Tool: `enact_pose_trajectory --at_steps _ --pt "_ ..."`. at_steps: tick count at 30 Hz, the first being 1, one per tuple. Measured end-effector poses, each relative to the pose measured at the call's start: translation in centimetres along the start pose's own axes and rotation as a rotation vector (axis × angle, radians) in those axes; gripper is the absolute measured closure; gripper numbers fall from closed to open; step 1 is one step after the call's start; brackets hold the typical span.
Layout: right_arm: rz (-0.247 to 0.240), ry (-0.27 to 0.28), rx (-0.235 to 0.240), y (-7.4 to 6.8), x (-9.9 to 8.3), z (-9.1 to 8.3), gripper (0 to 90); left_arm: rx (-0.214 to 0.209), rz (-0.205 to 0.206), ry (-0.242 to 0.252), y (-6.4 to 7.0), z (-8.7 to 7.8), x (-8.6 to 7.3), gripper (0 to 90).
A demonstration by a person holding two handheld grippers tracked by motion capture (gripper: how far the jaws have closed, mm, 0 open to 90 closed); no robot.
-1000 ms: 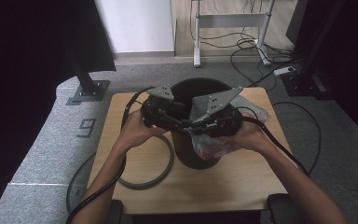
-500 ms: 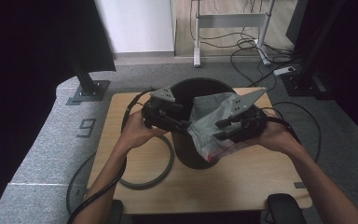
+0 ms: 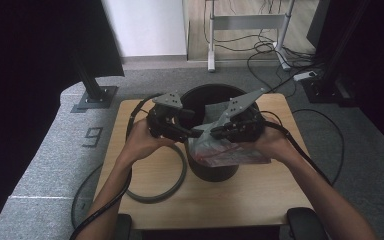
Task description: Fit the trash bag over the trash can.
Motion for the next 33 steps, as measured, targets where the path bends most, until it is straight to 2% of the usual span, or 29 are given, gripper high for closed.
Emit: enact_pose_trajectory --at_steps 2,3,5,6,7,10,14,23,28,33 --pt "0.026 -0.005 -0.005 0.3 -0.1 0.6 76.1 0.013 0.004 -0.026 -0.1 0.4 -0.6 27.3" --pt "0.027 -0.004 -0.012 0.5 -0.1 0.7 69.0 0.024 0.009 -0.043 -0.2 0.7 -0.9 27.3" --pt "0.046 0.018 -0.026 0.6 -0.1 0.3 61.0 0.010 -0.013 -0.033 -0.3 0.9 -1.1 27.8" --pt "0.057 0.043 -0.016 0.5 0.0 -0.5 55.0 0.013 -0.013 -0.032 -0.4 0.9 -1.1 27.8" --pt "0.057 0.043 -0.016 0.5 0.0 -0.5 55.0 0.020 -0.010 -0.034 -0.4 0.9 -1.1 27.8" --pt "0.052 0.064 -0.005 -0.2 -0.2 -2.0 50.3 0.027 -0.005 -0.034 -0.4 0.9 -1.1 28.0" --pt "0.046 0.056 0.012 -1.7 -1.5 -3.4 47.5 0.043 0.002 -0.039 -0.3 0.8 -1.0 28.1" --pt "0.031 0.031 0.036 -3.8 -4.2 -3.8 45.8 0.047 -0.002 -0.042 -0.3 0.8 -1.0 28.1" --pt "0.049 0.042 0.057 -4.6 -5.5 -3.4 44.9 0.041 -0.012 -0.035 -0.3 0.7 -1.2 28.1" --pt "0.059 0.036 0.041 -4.5 -6.7 -3.1 44.6 0.036 -0.021 -0.029 -0.3 0.6 -1.2 28.1"
Point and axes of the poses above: each handheld gripper's, and its own axes: z roughly forward along the jaws, x roughly out of its top, y roughly to its right, the point moved 8 cm from there along z, roughly forward along the jaws, and after that the axes turned 9 degrees about x, right-handed, at the moved point
